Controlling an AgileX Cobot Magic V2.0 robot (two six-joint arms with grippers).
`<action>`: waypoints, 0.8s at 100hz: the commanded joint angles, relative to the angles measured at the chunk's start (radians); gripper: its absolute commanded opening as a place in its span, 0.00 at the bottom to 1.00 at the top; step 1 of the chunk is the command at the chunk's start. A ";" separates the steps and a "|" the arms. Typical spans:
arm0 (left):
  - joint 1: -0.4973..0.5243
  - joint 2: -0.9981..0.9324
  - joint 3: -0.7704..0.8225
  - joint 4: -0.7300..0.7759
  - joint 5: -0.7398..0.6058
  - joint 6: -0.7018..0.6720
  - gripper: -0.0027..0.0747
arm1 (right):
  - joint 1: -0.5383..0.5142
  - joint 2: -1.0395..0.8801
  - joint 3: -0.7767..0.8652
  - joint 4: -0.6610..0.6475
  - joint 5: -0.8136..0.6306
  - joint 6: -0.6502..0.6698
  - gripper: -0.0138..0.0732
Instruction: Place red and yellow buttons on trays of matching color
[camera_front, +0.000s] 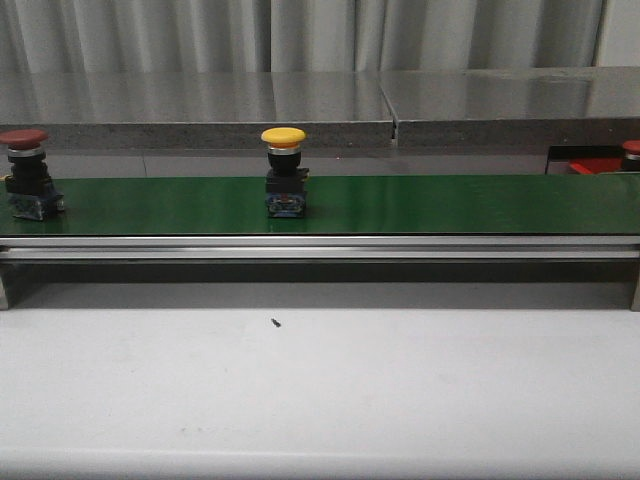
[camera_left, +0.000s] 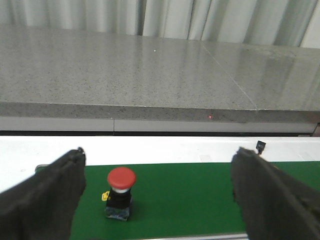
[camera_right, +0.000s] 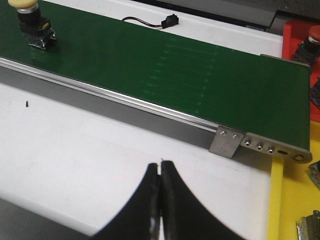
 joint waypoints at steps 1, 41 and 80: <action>-0.008 -0.111 0.059 -0.012 -0.081 0.002 0.65 | 0.002 -0.004 -0.027 0.010 -0.059 -0.002 0.05; -0.008 -0.300 0.277 -0.017 -0.085 0.002 0.01 | 0.002 -0.004 -0.027 0.016 -0.094 -0.002 0.05; -0.008 -0.300 0.280 -0.017 -0.085 0.002 0.01 | 0.002 -0.004 -0.027 0.085 -0.065 -0.002 0.42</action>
